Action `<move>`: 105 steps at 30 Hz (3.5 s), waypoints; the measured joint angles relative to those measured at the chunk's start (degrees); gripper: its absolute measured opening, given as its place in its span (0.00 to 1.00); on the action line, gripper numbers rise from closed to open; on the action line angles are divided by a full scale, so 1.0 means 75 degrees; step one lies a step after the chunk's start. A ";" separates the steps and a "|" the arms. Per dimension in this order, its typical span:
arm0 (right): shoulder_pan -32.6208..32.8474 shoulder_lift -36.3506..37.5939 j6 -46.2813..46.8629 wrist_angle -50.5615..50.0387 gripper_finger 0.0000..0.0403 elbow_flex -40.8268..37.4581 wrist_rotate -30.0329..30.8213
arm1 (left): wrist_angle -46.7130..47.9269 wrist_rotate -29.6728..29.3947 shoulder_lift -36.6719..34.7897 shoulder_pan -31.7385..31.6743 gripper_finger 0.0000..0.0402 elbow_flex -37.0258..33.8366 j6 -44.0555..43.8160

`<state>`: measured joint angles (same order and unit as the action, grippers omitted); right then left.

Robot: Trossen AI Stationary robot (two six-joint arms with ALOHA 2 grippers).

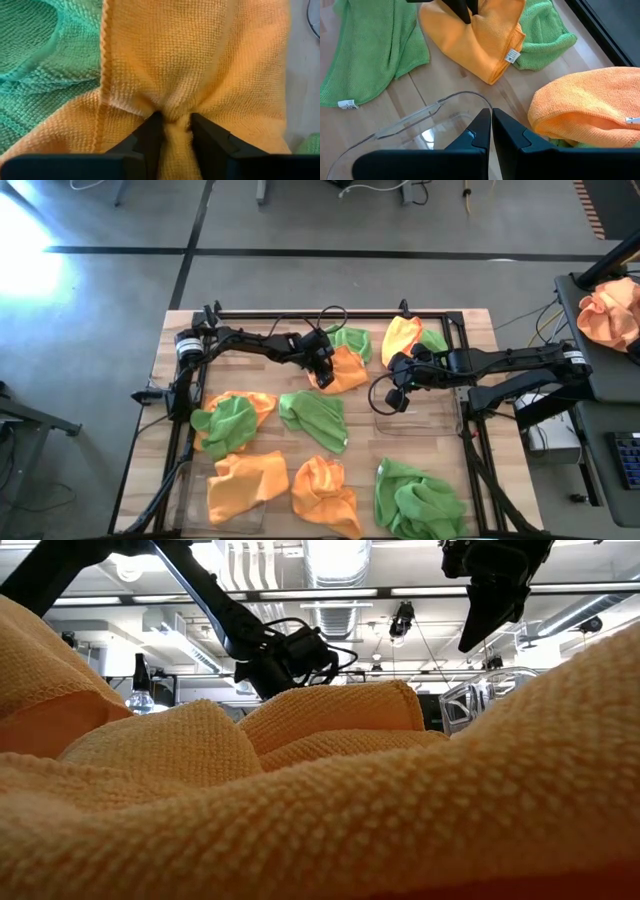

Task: Sort microfiber towel by color & place in baskets
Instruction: Put the top center yellow towel into the left transparent bin

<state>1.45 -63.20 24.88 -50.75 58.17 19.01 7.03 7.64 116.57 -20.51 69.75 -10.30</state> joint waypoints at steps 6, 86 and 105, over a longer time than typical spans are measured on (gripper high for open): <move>0.0001 0.0000 -0.0158 -0.0001 0.03 0.0000 0.0002 | 0.0045 0.0060 -0.0042 0.0026 0.11 -0.0007 -0.0181; 0.0000 0.0000 0.0692 0.0345 0.03 -0.0079 0.0769 | 0.7462 -0.5155 -0.7843 0.8273 0.00 -0.0005 -0.7751; 0.0000 0.0000 0.1160 0.0339 0.03 -0.0162 0.1138 | 0.7489 -0.5234 -0.6533 1.0786 0.00 -0.0005 -1.0721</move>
<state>1.45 -63.20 33.58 -48.21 56.95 27.55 63.20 -31.61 67.58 60.39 69.71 -90.70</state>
